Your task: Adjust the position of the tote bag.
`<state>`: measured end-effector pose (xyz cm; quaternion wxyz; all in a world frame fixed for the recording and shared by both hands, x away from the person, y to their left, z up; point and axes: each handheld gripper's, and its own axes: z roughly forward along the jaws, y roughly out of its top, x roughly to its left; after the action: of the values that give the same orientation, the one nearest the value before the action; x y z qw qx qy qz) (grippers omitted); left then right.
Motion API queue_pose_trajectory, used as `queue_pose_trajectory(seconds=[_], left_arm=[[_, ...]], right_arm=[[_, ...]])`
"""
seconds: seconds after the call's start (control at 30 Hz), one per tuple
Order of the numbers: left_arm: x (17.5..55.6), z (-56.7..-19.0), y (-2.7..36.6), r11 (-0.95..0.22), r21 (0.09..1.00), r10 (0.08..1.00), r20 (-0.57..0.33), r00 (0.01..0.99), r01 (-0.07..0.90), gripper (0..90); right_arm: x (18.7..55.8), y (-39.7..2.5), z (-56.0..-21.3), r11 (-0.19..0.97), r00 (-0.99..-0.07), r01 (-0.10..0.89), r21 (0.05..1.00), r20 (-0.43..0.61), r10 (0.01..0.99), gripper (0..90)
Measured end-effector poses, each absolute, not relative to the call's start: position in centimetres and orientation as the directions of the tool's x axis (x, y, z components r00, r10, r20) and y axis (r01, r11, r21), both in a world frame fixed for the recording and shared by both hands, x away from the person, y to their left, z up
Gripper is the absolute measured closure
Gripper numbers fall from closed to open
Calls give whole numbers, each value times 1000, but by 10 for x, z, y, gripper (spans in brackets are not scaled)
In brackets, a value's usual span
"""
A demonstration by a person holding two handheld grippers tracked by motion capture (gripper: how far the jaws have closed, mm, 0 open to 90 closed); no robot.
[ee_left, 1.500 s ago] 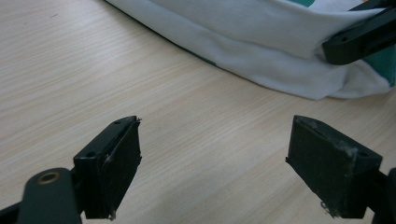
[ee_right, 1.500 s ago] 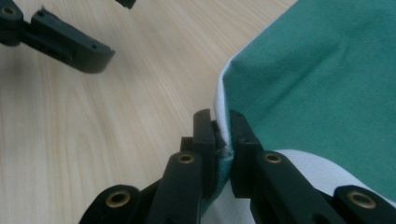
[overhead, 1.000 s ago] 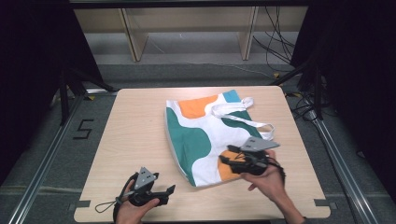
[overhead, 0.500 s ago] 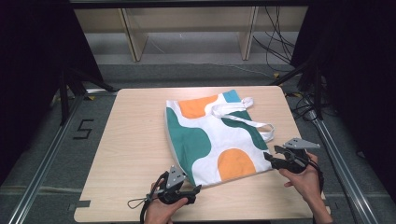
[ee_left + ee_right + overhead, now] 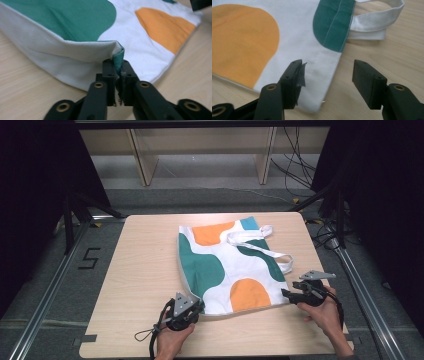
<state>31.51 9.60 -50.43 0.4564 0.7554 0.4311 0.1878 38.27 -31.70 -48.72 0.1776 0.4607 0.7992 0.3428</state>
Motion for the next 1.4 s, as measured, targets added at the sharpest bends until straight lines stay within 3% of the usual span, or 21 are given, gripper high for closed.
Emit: queue_pose_trajectory(seconds=[0.5,0.73,0.87,1.07,1.17,1.3,1.33,1.4], left_arm=[[361,-496,200,-152,843,911,-83,403,516,866],[384,-499,219,-165,837,932,-41,360,522,862],[404,-500,230,-180,839,940,-7,342,513,856],[426,-504,242,-151,846,950,-19,311,511,837],[436,-503,250,-106,852,963,-41,267,513,778],[414,-489,246,-64,835,984,-40,175,547,572],[414,-489,246,-64,835,984,-40,175,547,555],[377,-478,217,-155,838,955,-9,297,523,531]], right_arm=[[380,-317,-480,311,-527,604,734,75,846,424],[375,-300,-479,290,-568,594,750,136,811,429],[374,-289,-477,339,-623,560,756,115,773,428],[366,-268,-478,359,-651,567,742,137,746,430],[366,-262,-478,402,-686,540,739,111,719,430],[365,-264,-478,409,-677,545,732,96,730,431],[365,-264,-478,409,-677,545,732,96,730,431],[367,-273,-478,388,-654,563,730,105,749,432]])
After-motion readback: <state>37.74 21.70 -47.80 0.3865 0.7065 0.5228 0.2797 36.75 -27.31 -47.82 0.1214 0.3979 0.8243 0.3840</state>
